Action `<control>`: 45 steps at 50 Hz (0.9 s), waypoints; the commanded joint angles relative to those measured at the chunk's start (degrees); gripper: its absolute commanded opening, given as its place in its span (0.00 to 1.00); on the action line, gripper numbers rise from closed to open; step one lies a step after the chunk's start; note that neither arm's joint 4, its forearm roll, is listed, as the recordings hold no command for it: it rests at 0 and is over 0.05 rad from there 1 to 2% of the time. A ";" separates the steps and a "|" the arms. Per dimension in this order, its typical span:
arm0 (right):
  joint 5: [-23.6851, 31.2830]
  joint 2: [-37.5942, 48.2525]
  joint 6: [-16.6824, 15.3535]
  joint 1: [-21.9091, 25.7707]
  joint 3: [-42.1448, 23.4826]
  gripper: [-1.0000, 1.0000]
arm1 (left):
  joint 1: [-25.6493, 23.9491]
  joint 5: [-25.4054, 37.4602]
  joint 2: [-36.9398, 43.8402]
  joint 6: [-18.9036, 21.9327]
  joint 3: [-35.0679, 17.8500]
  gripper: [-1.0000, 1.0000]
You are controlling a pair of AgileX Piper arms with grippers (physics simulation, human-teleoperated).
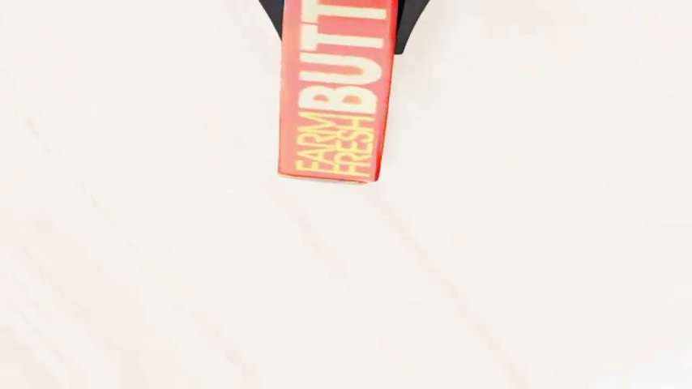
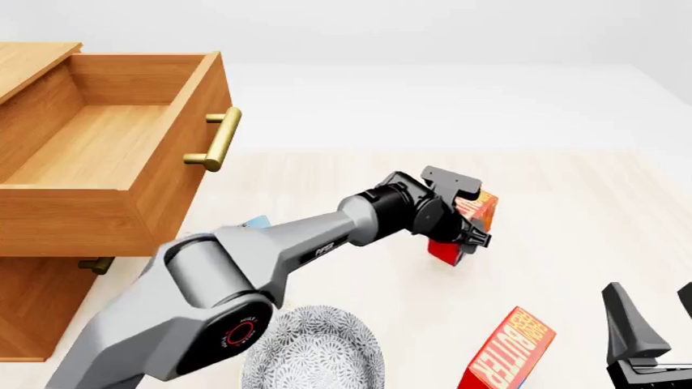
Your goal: Put the butter at the front in the top drawer of the cabinet and close it.
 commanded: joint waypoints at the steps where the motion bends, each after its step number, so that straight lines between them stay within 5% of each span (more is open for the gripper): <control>1: -0.01 -0.08 -0.01 0.00 0.06 1.00 | 1.43 1.43 -6.93 3.31 2.38 0.00; 19: -0.01 -0.08 -0.02 -0.01 0.06 1.00 | 4.08 0.87 -20.22 4.32 13.89 0.00; 45: -0.01 -0.08 -0.01 0.00 0.06 1.00 | 8.35 11.73 -34.05 8.72 15.31 0.00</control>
